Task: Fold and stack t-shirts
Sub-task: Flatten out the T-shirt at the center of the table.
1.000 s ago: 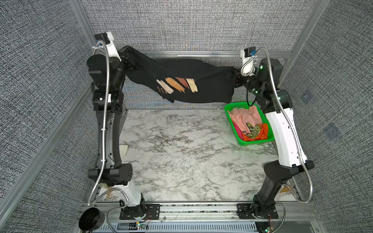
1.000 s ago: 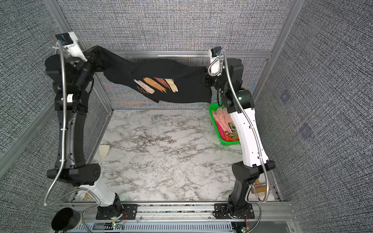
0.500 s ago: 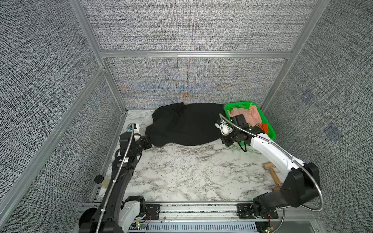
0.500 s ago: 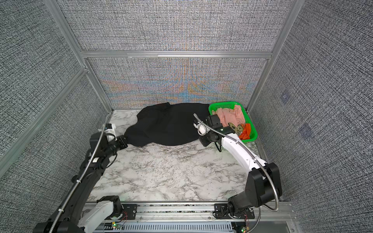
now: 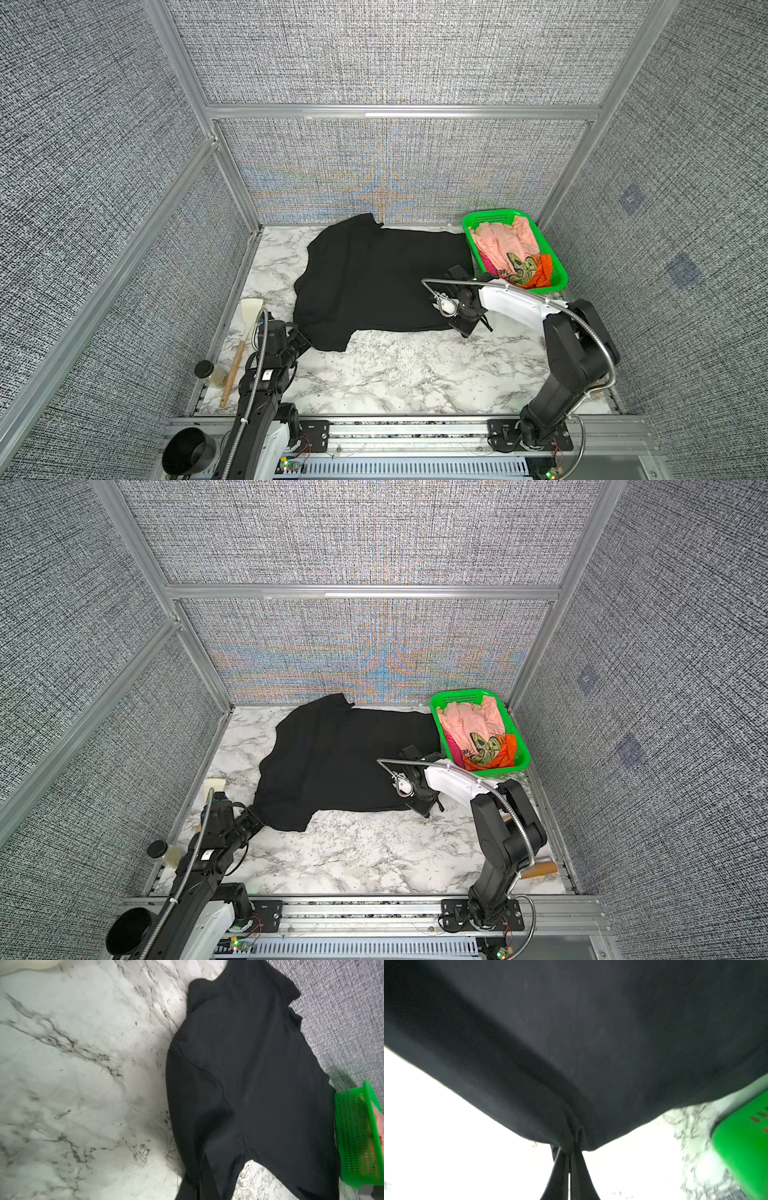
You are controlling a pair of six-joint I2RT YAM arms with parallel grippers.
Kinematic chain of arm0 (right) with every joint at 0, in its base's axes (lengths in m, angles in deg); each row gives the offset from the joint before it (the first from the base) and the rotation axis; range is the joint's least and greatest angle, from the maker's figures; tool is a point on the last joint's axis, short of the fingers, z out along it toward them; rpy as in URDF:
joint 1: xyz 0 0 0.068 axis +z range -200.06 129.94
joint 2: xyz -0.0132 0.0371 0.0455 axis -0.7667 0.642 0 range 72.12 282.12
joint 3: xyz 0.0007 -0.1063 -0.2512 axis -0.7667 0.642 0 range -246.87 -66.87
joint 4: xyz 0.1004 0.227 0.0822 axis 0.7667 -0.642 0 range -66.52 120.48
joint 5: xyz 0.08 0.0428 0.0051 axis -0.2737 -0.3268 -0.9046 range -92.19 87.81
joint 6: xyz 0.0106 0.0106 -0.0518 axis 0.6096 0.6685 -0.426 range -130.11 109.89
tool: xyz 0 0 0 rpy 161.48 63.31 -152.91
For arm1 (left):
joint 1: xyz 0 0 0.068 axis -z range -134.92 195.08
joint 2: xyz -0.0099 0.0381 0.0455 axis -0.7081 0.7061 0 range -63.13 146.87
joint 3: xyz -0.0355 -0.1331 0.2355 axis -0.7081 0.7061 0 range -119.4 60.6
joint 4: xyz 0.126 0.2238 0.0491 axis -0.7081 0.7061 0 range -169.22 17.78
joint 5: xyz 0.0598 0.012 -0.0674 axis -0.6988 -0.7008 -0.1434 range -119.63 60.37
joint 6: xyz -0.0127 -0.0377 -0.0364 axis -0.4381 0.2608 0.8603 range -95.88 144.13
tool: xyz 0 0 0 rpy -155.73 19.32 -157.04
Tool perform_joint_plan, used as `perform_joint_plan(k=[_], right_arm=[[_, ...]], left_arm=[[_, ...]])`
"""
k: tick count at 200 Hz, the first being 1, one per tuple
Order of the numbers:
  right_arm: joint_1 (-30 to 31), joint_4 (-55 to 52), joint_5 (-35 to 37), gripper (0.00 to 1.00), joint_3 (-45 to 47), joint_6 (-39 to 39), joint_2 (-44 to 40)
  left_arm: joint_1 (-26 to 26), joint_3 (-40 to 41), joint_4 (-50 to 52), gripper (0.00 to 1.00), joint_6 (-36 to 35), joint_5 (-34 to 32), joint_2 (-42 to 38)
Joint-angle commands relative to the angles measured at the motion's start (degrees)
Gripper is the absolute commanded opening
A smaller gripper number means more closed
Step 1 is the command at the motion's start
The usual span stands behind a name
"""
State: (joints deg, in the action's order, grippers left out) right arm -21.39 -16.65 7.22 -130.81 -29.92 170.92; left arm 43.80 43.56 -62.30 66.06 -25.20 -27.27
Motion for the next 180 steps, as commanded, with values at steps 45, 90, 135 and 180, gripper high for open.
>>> perform_joint_plan(k=[45,90,135,180], right_arm=[[0.2,-7.7,2.9,0.0,1.7,2.2,-6.3],[4.6,-11.1,5.1,0.0,2.9,4.1,-7.4],[6.5,-11.5,2.3,0.0,2.0,2.9,-11.1],[6.6,-14.5,3.3,0.27,-1.7,3.8,-10.6]], left_arm=[[0.0,-9.4,12.3,0.0,2.8,-3.3,-6.1],[0.1,-5.2,15.6,0.0,12.2,6.6,-9.7],[0.0,-10.1,25.0,0.01,12.0,2.1,-14.3],[0.1,-17.7,29.8,0.56,8.8,-2.7,-12.6]])
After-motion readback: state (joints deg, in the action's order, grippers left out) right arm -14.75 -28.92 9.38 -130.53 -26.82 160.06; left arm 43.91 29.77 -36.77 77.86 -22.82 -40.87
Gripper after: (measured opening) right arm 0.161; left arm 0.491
